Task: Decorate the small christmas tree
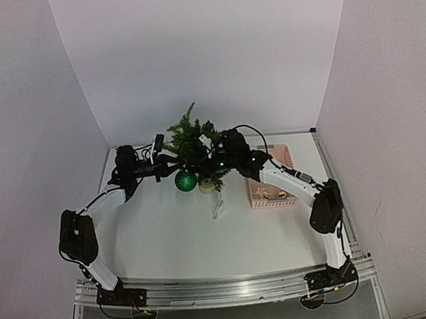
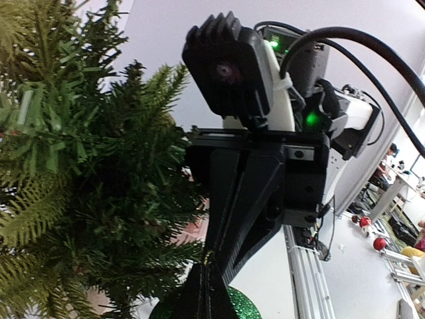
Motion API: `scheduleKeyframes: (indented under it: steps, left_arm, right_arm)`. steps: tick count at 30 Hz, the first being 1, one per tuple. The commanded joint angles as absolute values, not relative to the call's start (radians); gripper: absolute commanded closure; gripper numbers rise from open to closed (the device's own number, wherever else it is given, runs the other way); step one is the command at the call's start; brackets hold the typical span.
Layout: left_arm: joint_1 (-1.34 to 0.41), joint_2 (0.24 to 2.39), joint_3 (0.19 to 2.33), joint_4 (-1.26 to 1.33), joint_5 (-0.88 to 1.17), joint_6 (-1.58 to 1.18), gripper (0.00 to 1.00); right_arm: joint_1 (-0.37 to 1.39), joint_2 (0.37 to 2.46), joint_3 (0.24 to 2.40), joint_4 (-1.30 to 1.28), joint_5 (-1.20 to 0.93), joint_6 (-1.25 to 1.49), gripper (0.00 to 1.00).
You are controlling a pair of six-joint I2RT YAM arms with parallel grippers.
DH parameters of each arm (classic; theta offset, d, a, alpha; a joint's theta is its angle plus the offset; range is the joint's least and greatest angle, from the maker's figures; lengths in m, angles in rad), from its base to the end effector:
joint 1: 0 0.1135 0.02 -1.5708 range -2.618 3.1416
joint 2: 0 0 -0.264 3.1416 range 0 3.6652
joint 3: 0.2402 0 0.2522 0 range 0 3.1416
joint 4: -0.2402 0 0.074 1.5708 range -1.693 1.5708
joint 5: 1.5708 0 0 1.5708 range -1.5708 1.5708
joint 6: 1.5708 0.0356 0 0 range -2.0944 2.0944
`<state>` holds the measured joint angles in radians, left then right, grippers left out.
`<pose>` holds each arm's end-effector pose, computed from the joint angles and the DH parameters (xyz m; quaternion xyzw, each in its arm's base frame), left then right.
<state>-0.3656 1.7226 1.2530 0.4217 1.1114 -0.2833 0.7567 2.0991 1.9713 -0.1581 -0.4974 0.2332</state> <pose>0.3577 -0.1711 0.3128 0.3890 0.5994 -0.5488 0.4338 0.3553 0.3588 0.3401 -0.3433 0.7114 0.4493 0.4174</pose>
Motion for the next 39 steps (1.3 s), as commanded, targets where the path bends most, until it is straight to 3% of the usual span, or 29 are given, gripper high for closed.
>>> scheduleKeyframes:
  steps: [1,5,11,15,20,39]
  left_arm:
    - [-0.362,1.715,1.329,0.262,1.006,-0.204,1.00]
    - [-0.368,1.707,1.340,0.184,0.986,-0.158,1.00]
    - [-0.379,1.691,1.336,0.164,0.984,-0.128,1.00]
    - [-0.382,1.694,1.340,0.191,0.977,-0.148,1.00]
    - [-0.383,1.678,1.336,0.189,0.989,-0.148,1.00]
    - [-0.384,1.613,1.309,0.168,1.023,-0.132,1.00]
  right_arm:
    - [0.747,2.095,1.981,-0.138,-0.451,0.284,1.00]
    - [0.747,2.102,1.982,-0.138,-0.425,0.315,0.99]
    - [0.747,2.100,1.977,-0.137,-0.410,0.332,0.84]
    - [0.747,2.113,1.998,-0.137,-0.410,0.341,0.89]
    - [0.747,2.111,1.990,-0.137,-0.458,0.337,0.76]
    - [0.769,2.082,1.932,-0.135,-0.460,0.310,0.70]
